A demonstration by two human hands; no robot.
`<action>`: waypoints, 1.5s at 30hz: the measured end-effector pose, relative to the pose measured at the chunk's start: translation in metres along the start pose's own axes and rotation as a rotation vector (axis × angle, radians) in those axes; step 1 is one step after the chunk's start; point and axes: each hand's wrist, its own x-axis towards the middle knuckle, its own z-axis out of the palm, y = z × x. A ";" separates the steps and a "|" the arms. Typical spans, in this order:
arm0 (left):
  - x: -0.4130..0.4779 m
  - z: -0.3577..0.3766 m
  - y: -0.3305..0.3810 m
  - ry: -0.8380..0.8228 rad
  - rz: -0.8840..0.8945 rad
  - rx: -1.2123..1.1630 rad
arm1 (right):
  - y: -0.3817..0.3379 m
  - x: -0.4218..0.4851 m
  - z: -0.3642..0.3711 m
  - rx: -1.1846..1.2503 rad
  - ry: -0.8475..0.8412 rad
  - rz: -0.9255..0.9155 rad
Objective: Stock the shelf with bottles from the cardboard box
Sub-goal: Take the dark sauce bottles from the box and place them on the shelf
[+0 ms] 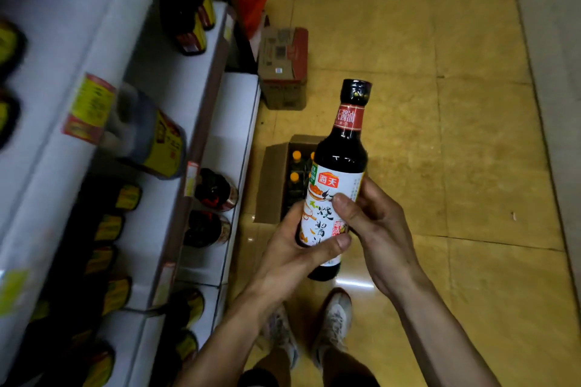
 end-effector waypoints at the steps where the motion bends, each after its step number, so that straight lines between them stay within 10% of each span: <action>1: -0.011 0.003 0.018 0.004 0.011 -0.005 | -0.020 -0.007 0.004 -0.004 -0.008 -0.006; 20: -0.156 0.031 0.248 0.129 0.339 -0.003 | -0.293 -0.086 0.071 -0.115 -0.344 -0.298; 45: -0.320 -0.111 0.352 0.513 0.634 0.108 | -0.396 -0.147 0.294 -0.259 -0.719 -0.589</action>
